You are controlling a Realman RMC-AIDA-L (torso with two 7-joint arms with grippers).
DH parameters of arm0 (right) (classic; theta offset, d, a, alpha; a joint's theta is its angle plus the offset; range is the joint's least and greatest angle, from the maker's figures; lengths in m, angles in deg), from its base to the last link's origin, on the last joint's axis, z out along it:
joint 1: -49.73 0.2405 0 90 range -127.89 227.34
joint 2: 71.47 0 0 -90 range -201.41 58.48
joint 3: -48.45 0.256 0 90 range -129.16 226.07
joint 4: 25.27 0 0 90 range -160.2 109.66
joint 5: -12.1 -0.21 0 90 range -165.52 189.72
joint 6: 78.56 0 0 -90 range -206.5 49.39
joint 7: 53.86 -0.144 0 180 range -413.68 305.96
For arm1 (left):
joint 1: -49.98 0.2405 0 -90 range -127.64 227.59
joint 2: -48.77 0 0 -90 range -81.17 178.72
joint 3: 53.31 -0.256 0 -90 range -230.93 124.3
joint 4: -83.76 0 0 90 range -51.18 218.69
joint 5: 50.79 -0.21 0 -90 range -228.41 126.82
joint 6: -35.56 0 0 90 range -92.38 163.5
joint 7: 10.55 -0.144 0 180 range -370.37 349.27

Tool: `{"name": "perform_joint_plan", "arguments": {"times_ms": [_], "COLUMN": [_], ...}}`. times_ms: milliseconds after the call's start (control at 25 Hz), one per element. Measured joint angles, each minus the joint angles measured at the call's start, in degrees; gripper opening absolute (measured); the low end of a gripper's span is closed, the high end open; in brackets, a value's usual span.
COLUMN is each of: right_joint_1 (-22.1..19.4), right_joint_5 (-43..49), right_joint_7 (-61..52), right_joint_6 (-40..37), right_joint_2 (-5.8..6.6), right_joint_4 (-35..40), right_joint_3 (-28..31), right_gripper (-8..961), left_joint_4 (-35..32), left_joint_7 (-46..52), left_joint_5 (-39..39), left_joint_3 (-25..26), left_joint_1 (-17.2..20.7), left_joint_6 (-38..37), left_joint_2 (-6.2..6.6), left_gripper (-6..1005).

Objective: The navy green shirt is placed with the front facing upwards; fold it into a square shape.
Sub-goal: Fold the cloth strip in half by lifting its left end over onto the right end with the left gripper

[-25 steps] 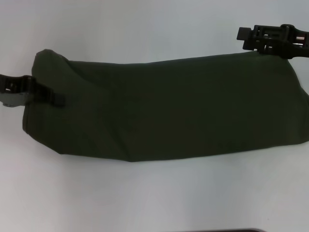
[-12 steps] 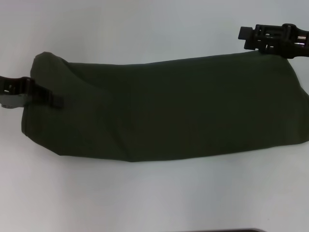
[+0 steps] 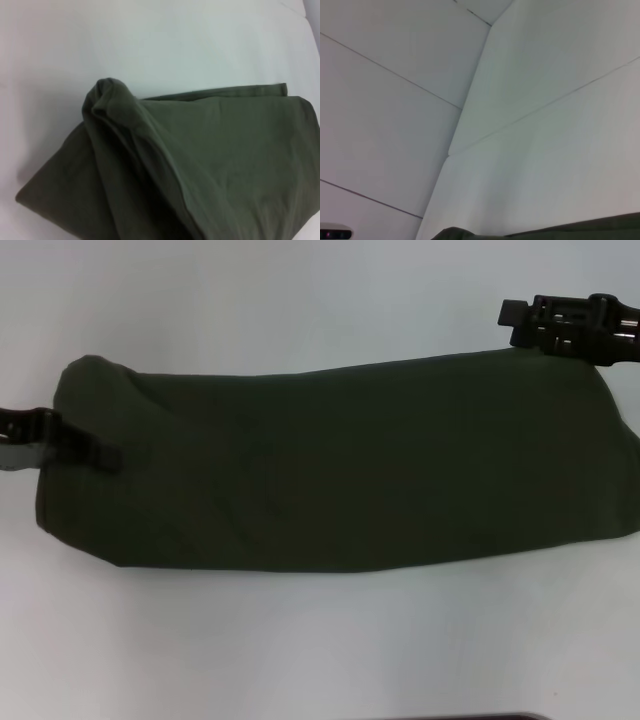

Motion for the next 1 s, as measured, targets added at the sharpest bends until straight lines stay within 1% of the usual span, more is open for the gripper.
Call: {"name": "perform_joint_plan", "arguments": {"times_ms": [160, 280, 360, 760, 1000], "right_joint_1": [0.0, 0.0, 0.0, -0.7, -0.8], "right_joint_5": [0.1, 0.1, 0.1, 0.2, 0.2], "right_joint_7": [0.0, 0.0, 0.0, 0.0, 0.0], "right_joint_6": [0.0, 0.0, 0.1, 0.1, 0.0], "right_joint_2": [0.06, 0.07, 0.11, 0.13, 0.01], "right_joint_4": [-0.1, -0.2, -0.3, -0.2, -0.2], "right_joint_3": [0.0, 0.0, 0.0, 0.0, -0.4], "right_gripper": [651, 651, 651, 651, 650], "left_joint_4": [0.0, 0.0, 0.0, 0.1, 0.1], "left_joint_7": [-0.3, -0.1, 0.1, 0.6, 1.8], "left_joint_5": [-0.2, -0.2, -0.2, -0.2, -0.2], "left_joint_3": [0.1, 0.4, 0.5, 0.3, -0.8], "left_joint_1": [0.7, 1.3, 1.5, 1.9, 0.6], "left_joint_6": [0.1, 0.8, 1.2, 3.5, 7.0], "left_joint_2": [0.53, 1.27, 1.5, 1.75, 1.58], "left_gripper": [151, 151, 152, 152, 152]}}
